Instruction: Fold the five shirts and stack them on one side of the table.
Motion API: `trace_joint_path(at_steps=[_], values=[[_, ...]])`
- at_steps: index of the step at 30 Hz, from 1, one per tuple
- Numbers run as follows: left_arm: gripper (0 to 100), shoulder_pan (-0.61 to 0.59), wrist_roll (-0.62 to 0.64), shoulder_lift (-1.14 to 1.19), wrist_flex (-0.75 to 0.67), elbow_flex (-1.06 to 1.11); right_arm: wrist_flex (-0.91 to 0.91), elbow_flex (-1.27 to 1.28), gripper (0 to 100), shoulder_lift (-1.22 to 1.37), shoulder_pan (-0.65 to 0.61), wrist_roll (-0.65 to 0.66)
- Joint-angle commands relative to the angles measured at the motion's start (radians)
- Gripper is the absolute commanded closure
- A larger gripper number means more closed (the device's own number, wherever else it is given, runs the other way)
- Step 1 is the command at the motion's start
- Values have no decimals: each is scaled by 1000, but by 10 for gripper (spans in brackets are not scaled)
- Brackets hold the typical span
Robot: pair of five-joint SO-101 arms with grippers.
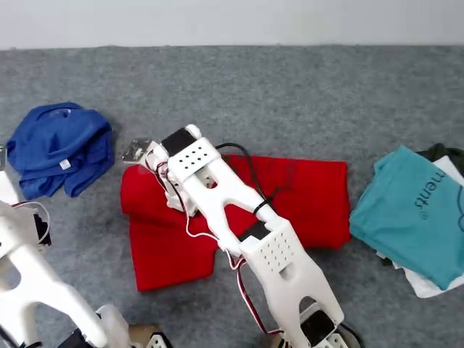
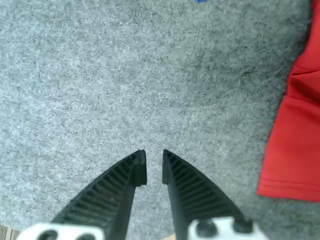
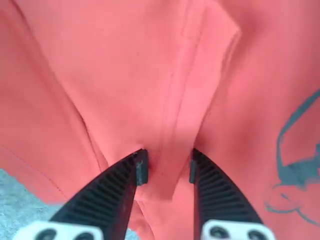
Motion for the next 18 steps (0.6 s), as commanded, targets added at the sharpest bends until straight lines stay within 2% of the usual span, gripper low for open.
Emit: trace_joint_path(at_steps=[1,5,8,12,18], values=[[928,9,8,-15,-12,-10,68,-11,852,-160,-8,5],[927,3,9,-23,-5,-79,73,21,852,-285,-16,-28],[927,6,9,-23,37,-165,73,86,852,-351,-70,-31],[927,8,9,-23,84,-232,65,232,852,-371,-217,-72],[927,5,11,-25,84,-240,-93,419,852,-340,-404,-146]])
